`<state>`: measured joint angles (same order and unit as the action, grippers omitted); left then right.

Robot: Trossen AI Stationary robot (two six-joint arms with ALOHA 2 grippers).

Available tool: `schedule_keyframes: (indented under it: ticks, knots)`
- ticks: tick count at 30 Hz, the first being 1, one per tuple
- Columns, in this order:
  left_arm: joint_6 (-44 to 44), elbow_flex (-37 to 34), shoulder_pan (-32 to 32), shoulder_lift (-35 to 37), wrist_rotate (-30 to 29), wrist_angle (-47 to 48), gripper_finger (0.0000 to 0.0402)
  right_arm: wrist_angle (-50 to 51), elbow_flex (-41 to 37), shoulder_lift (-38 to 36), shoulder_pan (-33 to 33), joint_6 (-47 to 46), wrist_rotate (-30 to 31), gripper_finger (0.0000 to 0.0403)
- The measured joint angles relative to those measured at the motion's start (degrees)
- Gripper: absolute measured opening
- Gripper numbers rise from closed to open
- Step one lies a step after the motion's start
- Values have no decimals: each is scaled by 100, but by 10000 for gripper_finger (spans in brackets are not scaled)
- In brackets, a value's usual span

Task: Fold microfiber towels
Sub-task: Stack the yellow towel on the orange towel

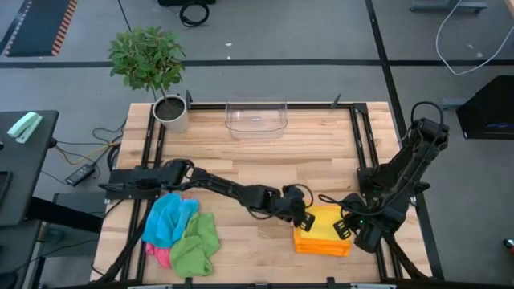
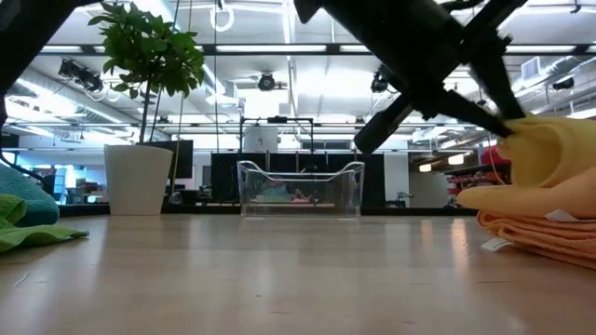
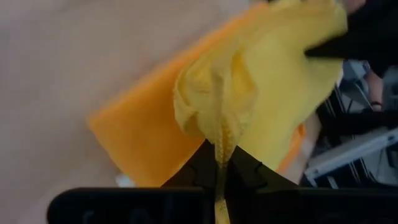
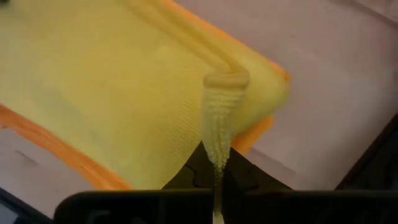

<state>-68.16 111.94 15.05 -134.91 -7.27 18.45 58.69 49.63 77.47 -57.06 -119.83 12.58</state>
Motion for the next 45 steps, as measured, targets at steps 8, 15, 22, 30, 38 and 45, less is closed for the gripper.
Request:
schedule_keyframes:
  ticks: [8, 15, 22, 30, 38, 45]
  knots:
    - [307, 0, -182, 0, 230, 147, 15, 82, -20, -46, 138, 161, 406, 7]
    - [934, -4, -240, 2, 367, 846, 107, 103, -20, -46, 377, 429, 364, 15]
    - [1948, -9, -445, 267, 453, 1243, 219, 492, -20, -50, 574, 541, -66, 80]
    - [3393, -3, -458, 897, 172, 1306, 267, 1060, 280, -457, 565, 493, -151, 168]
    - [7804, -9, 632, 672, -78, 683, 244, 142, 351, -259, -283, 2625, 397, 202]
    - [8833, -9, 833, 101, -666, -529, 227, -31, 351, 161, -963, 4593, 541, 202]
